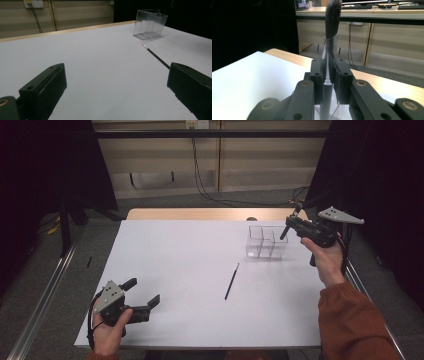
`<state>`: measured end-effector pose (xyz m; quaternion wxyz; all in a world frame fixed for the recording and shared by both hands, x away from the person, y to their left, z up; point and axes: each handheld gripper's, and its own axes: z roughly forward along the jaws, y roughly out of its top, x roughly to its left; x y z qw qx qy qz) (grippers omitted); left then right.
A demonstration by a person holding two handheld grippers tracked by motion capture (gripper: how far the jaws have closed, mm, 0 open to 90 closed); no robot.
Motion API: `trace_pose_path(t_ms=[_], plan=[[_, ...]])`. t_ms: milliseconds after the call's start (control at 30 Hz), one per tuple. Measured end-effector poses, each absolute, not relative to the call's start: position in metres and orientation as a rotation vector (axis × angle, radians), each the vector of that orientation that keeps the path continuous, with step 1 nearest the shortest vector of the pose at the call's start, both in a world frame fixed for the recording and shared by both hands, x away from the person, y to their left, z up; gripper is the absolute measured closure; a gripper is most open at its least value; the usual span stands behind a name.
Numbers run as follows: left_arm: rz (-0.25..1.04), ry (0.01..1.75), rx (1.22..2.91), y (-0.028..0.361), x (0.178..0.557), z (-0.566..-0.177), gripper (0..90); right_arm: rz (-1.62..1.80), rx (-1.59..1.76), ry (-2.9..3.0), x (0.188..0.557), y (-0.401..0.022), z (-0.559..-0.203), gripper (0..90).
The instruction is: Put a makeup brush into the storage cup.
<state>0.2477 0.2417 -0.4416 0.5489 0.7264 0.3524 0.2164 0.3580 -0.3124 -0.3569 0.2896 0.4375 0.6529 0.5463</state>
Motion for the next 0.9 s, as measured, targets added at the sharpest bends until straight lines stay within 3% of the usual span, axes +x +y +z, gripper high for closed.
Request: trace_pose_path(t_ms=[367, 900], plan=[[0.501, 0.828, 1.724, 0.241, 0.248, -0.442, 2.4, 1.397, 1.239, 1.734, 0.386, -0.312, -0.369, 79.3], [0.513, 0.818, 1.734, 0.241, 0.250, -0.440, 2.4, 1.354, 1.253, 1.762, 0.389, -0.313, -0.387, 79.3]])
